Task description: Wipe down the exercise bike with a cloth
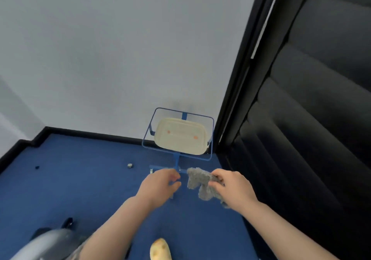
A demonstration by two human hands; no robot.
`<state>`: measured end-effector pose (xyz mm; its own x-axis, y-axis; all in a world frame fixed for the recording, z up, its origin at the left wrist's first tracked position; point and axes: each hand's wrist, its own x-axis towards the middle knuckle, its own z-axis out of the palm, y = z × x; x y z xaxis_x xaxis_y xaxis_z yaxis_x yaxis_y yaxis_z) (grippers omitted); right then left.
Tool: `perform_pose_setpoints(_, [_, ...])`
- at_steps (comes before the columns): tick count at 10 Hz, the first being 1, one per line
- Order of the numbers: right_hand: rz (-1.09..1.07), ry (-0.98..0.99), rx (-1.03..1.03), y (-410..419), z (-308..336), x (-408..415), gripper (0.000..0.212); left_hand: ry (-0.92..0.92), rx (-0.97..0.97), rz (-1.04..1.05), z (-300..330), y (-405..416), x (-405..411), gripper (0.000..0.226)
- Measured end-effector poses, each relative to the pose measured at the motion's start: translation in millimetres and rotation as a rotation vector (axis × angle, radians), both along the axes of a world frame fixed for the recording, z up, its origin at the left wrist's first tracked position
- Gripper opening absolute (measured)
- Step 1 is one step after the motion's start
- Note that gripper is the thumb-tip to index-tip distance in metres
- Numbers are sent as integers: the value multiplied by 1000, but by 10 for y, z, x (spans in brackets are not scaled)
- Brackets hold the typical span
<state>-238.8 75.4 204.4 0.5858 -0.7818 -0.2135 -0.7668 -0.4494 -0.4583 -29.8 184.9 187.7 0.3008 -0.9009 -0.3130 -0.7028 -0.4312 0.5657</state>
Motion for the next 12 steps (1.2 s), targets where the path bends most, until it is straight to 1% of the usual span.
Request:
perform_pose_setpoints(1, [-32,-34,28,-413,-40,361,10,-21,-4,26,18,-357,429,22])
perform_pose_setpoints(2, [-62,-69,81,-713,-115,643,10,-36,43,37,-26,-598,686,22])
perform_pose_setpoints(3, [-86,-67,125,-1002,-238,851,12,-10,91,49,-147,-743,810,21])
perform_pose_setpoints(4, [-74,-46,122,-1431,-388,1106,13,-6,115,67,-244,-972,970,22])
perform_pose_setpoints(6, [31,54,128,-2287,-778,1659,14,2,120,279,-339,-1344,1258,20])
perform_pose_setpoints(7, [73,111,99,-2674,-943,1929,16,9,155,309,-372,-1608,1377,19])
perform_pose_setpoints(8, [108,128,39,-2982,-1120,2189,16,28,120,355,-416,-1915,1452,19])
perform_pose_setpoints(9, [149,172,10,-3148,-1376,2432,15,32,105,403,-508,-2073,1473,19])
perform_pose_setpoints(10, [198,227,56,-3182,-1655,2598,23,47,137,464,-599,-2041,1471,18])
perform_pose_setpoints(11, [297,376,154,-3070,-1856,2682,24,40,186,532,-639,-1846,1457,17])
perform_pose_setpoints(12, [328,424,183,-2875,-1953,2593,27,40,206,591,-627,-1616,1425,18])
